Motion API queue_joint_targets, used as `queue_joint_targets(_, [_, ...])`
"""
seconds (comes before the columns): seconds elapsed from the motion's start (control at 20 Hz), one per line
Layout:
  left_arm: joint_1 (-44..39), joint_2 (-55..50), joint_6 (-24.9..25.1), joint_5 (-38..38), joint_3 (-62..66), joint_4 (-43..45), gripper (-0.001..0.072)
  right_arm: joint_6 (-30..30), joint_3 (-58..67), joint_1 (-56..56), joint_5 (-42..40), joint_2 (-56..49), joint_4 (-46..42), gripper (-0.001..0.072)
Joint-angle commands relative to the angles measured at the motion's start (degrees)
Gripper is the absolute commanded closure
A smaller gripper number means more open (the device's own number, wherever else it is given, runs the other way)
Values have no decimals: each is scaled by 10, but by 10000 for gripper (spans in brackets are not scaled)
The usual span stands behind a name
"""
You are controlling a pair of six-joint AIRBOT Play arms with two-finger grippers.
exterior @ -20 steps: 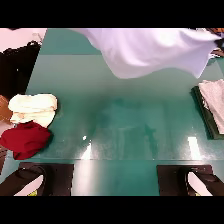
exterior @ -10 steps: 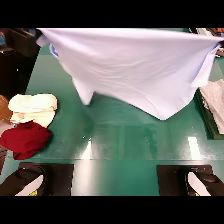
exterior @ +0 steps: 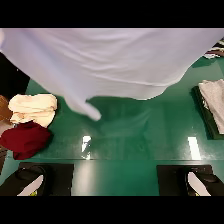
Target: Fold the shirts.
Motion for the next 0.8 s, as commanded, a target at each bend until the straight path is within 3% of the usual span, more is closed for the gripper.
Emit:
queue_joint_targets(0.0, [0, 4, -31, -35, 54, -14, 679, 14, 93, 0, 34, -13, -53, 696])
queue_joint_targets(0.2, [0, -17, -43, -41, -15, -7, 678, 48, 153, 0, 94, -87, -67, 696])
queue_joint_targets(0.4, [0, -77, -42, -37, -172, -7, 678, 93, 46, 0, 114, -177, -62, 696])
queue_joint_targets(0.55, [0, -167, -42, 25, -278, -9, 678, 92, -38, 19, 116, -276, -63, 696])
queue_joint_targets(0.75, [1, -325, -42, 155, -315, -15, 678, 81, -102, 60, 30, -410, -63, 696])
